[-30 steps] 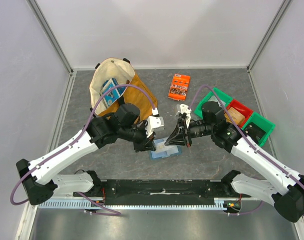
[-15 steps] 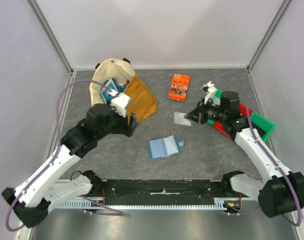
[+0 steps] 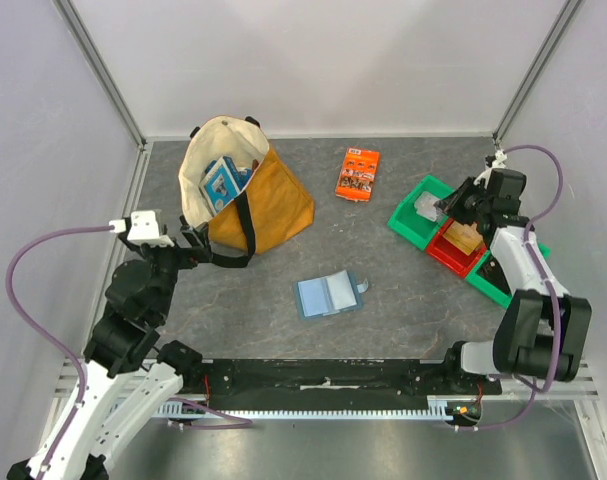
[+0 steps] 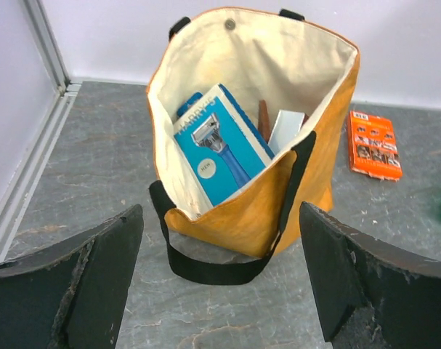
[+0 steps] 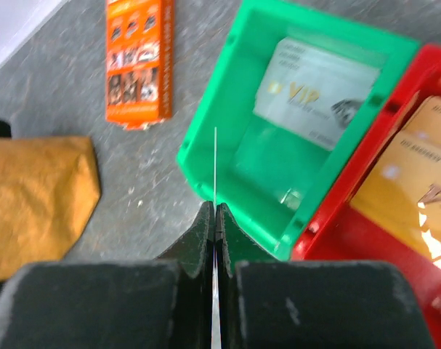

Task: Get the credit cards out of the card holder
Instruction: Place the credit card in the storage box.

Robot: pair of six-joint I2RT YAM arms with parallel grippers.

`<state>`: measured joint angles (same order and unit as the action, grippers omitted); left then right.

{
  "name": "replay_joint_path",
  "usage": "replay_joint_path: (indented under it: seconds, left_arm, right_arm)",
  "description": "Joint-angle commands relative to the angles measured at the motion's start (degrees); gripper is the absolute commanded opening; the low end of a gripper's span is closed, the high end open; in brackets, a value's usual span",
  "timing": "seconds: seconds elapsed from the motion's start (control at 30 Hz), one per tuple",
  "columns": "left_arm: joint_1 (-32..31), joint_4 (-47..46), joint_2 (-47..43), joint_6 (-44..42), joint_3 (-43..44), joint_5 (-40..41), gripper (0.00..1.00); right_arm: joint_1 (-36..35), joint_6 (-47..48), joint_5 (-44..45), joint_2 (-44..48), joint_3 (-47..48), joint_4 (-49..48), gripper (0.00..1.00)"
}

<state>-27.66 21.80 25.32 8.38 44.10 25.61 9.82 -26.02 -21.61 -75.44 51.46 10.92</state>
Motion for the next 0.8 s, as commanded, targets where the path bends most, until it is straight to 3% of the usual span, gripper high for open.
replay_joint_path:
  seconds: [0.0, 0.5, 0.63, 0.77]
  left_arm:
    - [0.3, -4.7, -1.8, 1.5, -1.6, 4.1, 0.93]
    - [0.4, -6.1, -3.3, 0.5, -3.1, 5.6, 0.93]
    - [0.4, -6.6, -4.1, 0.1, -3.8, 6.4, 0.93]
    - [0.4, -7.0, -5.1, 0.0, -4.5, 7.5, 0.93]
  right_arm:
    - [1.9, -1.2, 3.2, -7.5, 6.6, -2.7, 0.01]
    - [2.2, -3.5, -0.6, -28.8, 21.6, -3.3, 0.1]
    - [2.8, -3.8, 0.8, -30.7, 22.5, -2.7, 0.18]
    - [3.7, -2.3, 4.4, -29.2, 22.7, -1.2, 0.38]
